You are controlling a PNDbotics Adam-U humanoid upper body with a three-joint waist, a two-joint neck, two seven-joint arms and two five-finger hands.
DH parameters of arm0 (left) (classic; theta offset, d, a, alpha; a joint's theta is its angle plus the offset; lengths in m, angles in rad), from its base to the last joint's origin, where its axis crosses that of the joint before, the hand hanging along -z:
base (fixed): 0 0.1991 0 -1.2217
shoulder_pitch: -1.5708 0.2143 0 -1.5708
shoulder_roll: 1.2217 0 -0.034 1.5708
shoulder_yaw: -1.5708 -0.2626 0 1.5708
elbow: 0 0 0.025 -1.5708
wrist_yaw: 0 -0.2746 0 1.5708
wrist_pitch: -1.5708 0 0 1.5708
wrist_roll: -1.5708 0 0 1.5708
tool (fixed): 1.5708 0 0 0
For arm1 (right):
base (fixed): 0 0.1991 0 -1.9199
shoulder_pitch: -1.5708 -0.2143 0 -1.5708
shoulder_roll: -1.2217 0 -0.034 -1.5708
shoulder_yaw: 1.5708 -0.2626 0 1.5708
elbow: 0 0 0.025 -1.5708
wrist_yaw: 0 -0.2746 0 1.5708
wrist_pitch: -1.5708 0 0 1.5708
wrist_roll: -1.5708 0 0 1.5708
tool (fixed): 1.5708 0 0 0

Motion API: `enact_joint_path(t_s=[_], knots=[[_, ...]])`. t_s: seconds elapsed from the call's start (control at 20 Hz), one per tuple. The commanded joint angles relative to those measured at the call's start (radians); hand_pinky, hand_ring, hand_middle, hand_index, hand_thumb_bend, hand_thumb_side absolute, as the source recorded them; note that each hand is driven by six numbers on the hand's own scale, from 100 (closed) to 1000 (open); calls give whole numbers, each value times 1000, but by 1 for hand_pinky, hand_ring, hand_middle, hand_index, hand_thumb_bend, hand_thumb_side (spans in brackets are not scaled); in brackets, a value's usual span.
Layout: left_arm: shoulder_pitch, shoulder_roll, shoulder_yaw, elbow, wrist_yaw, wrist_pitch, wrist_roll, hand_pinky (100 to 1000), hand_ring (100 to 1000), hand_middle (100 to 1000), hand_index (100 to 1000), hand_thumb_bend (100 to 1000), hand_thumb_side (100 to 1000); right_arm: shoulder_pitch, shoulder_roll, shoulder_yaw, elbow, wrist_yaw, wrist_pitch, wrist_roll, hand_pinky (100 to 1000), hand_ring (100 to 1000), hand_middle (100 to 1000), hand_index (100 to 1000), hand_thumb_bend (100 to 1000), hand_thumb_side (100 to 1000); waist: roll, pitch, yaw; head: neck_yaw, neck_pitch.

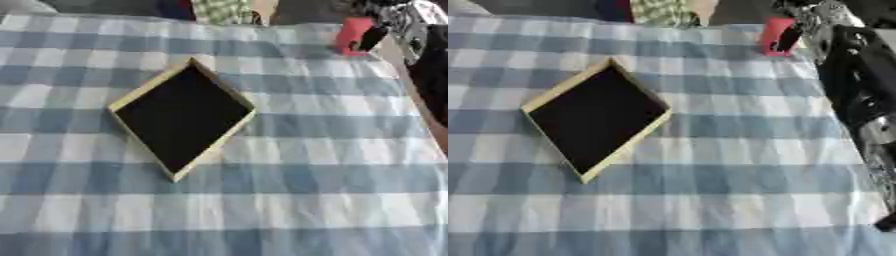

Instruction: Pick up objects on the table and place them in the box.

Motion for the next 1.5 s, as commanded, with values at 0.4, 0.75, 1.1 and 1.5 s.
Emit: enact_joint_path(t_s=[0.4,0.75,1.1,1.5], knots=[[-3,4,1,-14,-1,7,-6,717,578,554,663,100,769,9,-63,-14,-30,-49,-27,19,949,950,969,967,242,100,3,-23,-5,2,-5],[-5,4,-2,-14,2,7,-11,717,578,554,662,100,769,13,-70,-9,-33,-73,-13,24,954,966,984,977,238,100,2,-22,-4,0,-8],[-6,4,-4,-14,3,7,-15,718,579,554,662,100,768,3,-69,-14,-27,-10,-1,-5,955,960,987,985,213,100,2,-17,-3,-1,-12],[-8,6,-5,-14,4,5,-18,719,580,554,662,100,767,-8,-65,-28,-7,19,-4,-12,960,965,990,986,215,100,2,-13,1,-7,-20]])
